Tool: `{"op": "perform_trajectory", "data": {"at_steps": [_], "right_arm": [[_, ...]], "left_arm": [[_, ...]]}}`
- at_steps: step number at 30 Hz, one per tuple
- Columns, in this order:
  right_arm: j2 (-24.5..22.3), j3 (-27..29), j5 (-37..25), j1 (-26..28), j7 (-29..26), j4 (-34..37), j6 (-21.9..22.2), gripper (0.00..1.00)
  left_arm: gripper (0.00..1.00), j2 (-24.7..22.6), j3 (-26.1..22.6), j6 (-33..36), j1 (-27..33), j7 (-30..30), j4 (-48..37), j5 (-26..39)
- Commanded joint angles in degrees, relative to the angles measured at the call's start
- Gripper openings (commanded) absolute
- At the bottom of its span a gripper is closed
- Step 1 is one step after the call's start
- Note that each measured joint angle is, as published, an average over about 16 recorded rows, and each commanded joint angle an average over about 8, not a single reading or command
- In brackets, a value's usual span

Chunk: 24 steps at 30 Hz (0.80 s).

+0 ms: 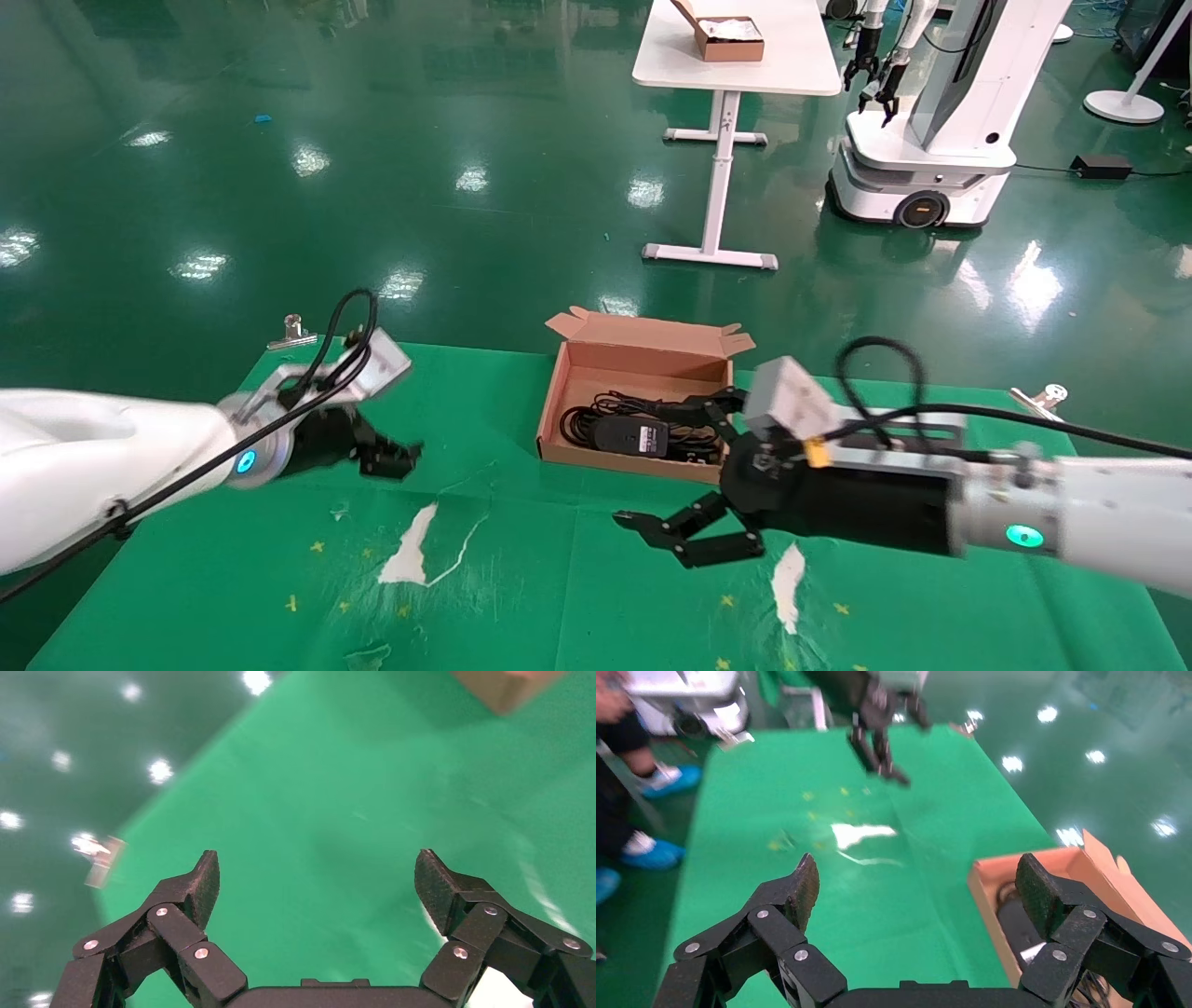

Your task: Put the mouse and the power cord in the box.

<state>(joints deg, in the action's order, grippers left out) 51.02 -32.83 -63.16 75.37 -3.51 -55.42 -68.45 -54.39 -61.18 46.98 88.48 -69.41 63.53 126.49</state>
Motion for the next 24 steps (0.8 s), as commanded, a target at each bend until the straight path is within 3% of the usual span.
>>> {"op": "perform_trajectory", "data": {"at_steps": [1,18,24], "right_arm": [[-1.4,1.5,1.9,-1.2,-0.6,-1.6,-1.5,1.00],[-13.7,14.3,18.2,-11.8,-6.2,-15.5,-14.7,1.00],[-15.9,16.7,21.2,-13.7,-7.2,-18.1,-17.2,1.00]], "left_arm": [[1.00,0.8,2.0,1.7,-1.2,2.5,0.4,-3.7],[1.00,8.0,18.7,16.0,-11.1,24.2,4.2,-35.0],[1.00,10.5,24.6,21.1,-14.7,31.9,5.5,-46.1]]}}
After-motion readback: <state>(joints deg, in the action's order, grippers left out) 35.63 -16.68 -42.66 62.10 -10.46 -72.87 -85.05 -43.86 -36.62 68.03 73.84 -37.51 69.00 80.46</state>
